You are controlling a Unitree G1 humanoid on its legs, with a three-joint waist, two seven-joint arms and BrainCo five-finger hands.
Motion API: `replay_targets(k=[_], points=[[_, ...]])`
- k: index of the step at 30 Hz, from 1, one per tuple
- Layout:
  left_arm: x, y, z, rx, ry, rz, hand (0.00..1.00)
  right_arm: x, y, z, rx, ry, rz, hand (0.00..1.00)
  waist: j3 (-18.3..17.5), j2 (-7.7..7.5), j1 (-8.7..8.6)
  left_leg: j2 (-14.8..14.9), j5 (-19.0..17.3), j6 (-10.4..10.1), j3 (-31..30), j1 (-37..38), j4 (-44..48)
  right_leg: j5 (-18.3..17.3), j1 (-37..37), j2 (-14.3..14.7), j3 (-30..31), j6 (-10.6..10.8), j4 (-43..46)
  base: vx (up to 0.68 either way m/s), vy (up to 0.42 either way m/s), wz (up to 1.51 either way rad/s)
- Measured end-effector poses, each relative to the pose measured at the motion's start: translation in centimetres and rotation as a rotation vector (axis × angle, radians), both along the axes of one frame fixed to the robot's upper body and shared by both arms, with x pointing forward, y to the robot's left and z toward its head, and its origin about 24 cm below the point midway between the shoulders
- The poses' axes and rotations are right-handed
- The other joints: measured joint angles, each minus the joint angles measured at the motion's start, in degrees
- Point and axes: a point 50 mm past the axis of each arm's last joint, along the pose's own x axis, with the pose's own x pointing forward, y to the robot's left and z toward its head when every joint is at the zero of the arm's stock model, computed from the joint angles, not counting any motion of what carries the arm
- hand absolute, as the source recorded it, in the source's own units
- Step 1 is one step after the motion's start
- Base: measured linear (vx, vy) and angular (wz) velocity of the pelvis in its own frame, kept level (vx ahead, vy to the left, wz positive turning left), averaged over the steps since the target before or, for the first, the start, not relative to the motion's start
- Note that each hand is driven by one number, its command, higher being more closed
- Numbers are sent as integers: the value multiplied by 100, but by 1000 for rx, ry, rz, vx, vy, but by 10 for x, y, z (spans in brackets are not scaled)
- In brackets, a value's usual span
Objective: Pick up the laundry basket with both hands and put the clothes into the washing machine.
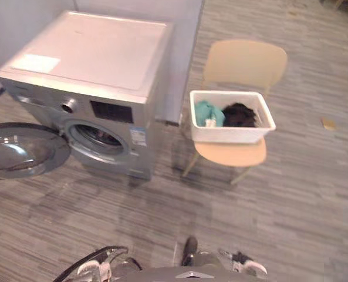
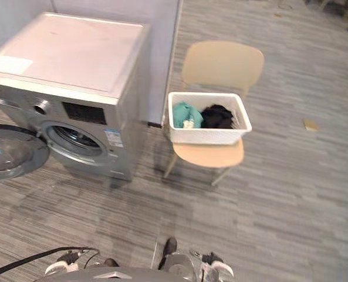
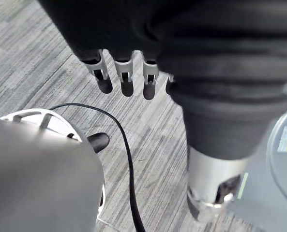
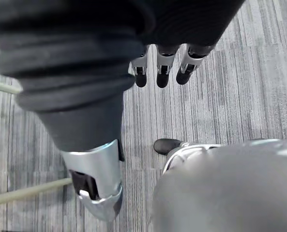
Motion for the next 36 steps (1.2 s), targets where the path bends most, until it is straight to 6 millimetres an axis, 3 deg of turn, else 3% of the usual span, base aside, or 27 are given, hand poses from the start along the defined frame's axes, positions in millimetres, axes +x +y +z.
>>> replay_targets(k=[3,4,5,6,7,8,9,10,11,12,13,14,15,16,18,19,21,22,24,26,28,31,32,33,35,36], points=[[1,5,1,14,-1,-5,0,1,10,-2,11,4,52,0,-51,-125,17,247,-38,-138,44,-36,238,139,133,227,50,-81,-381,-153,-71,-14],[3,7,2,20,-6,-3,0,3,11,-1,10,-2,64,0,-31,-134,21,481,-222,-228,70,-78,544,102,180,338,49,-136,-359,-69,-34,-17],[4,9,3,23,-8,1,0,4,11,-1,7,-5,72,0,-21,-116,27,613,-342,-268,78,-99,749,78,203,395,49,-172,-336,-69,-66,-29],[1,10,2,23,-3,15,0,6,11,1,-1,-19,85,0,41,16,35,953,-541,-376,133,-108,1172,-40,208,583,107,-266,-233,-27,-59,-34],[-1,10,2,22,2,22,0,7,12,2,-6,-27,96,0,25,7,32,1121,-635,-433,142,-104,1382,-108,207,650,128,-292,-134,16,-68,-49],[-10,12,0,19,18,51,0,7,12,2,-14,-34,125,0,76,136,35,1474,-701,-359,173,-93,1915,-265,222,840,216,-400,39,68,-75,-66],[-13,15,0,18,16,88,0,9,11,3,-24,-33,151,0,152,131,124,1880,-638,293,-113,-288,2853,-363,279,972,446,-508,152,72,-102,-78],[-15,19,1,26,17,105,0,8,11,2,-26,-22,162,0,152,94,208,1940,-431,718,-556,-502,3281,-391,298,998,573,-542,182,86,-122,-97],[-20,19,0,18,13,154,0,8,8,3,-39,-20,176,0,167,79,321,1829,-232,753,-1634,-1017,4001,-432,377,997,852,-643,209,124,-57,-90],[-21,13,-1,-3,3,182,0,10,1,4,-58,-18,180,0,193,-9,364,1197,-690,95,-2617,-1400,4143,-466,375,906,1082,-676,261,136,2,-91],[-21,7,-2,-22,-5,197,0,13,-5,6,-71,-18,178,0,216,81,391,560,-948,-147,-3199,-1622,3948,-469,341,785,1255,-685,274,124,75,-71],[-24,3,-3,-35,-1,204,0,14,-8,7,-77,-19,174,0,258,71,409,250,-1010,-142,-3416,-1720,3733,-475,333,731,1321,-675,265,100,81,-90],[-36,-4,-6,-58,30,223,0,14,-14,8,-91,-14,175,0,300,196,430,-100,-962,-59,-3470,-1908,2836,-486,362,709,1366,-642,163,101,77,-77],[-41,-5,-7,-62,43,226,0,15,-14,8,-91,-16,177,0,313,263,432,-148,-879,-72,-3479,-1954,2419,-468,403,724,1336,-575,125,138,82,-63],[-54,-7,-9,-67,81,241,0,-3,-15,3,-93,36,179,0,309,426,527,-343,-126,-115,-3800,-2011,1058,-528,672,793,1336,-339,-47,202,108,-22],[-58,-7,-9,-68,92,247,0,-5,-17,3,-98,43,182,0,289,435,589,-391,59,-109,-3944,-1962,956,-580,704,792,1397,-267,-39,264,136,-40],[-72,-7,-11,-72,125,286,0,-1,-17,4,-109,36,202,0,254,421,659,-528,317,218,-4202,-1980,1106,-843,653,760,1589,-204,236,287,153,-48],[-77,-5,-11,-73,138,316,0,3,-14,5,-112,29,216,0,175,391,668,-571,188,336,-4133,-2021,1332,-1107,442,670,1712,-138,629,346,193,-46],[-80,-3,-11,-65,145,325,0,5,-8,4,-96,23,212,0,91,189,687,-719,-104,390,-3919,-2021,1488,-1516,179,424,1846,1,1211,316,164,-39],[-78,-3,-10,-64,139,315,0,7,-2,3,-74,11,200,0,-2,58,692,-902,-424,538,-3639,-1737,1542,-1921,-284,32,1838,376,3067,403,167,-28],[-75,-2,-10,-56,130,290,0,6,1,2,-67,12,201,0,5,59,609,-1023,-604,658,-3629,-1443,1568,-1723,-534,-166,1803,516,4290,319,74,4],[-56,3,-7,-35,90,206,0,8,-2,3,-69,1,186,0,59,79,441,-1098,-905,697,-3750,-885,1572,-703,-835,-503,1504,505,5609,393,23,16],[-45,3,-6,-29,63,170,0,11,-2,4,-69,-10,182,0,130,135,346,-1073,-912,706,-3809,-617,1414,-866,-984,-664,1348,375,6027,321,-66,10],[-33,3,-4,-24,37,132,0,14,-3,5,-73,-18,181,0,188,107,336,-1033,-900,687,-3838,-288,1195,-1337,-1094,-811,1098,306,5980,325,-86,10],[-17,2,-1,-16,5,84,0,15,-5,6,-72,-26,158,0,246,208,281,-838,-878,650,-3981,23,995,-1695,-1160,-803,769,266,5291,287,-132,19],[-2,0,1,-5,-27,45,0,15,-7,7,-72,-35,142,0,247,273,204,-625,-832,573,-4117,207,815,-1663,-1167,-613,808,344,3967,306,-186,42]])
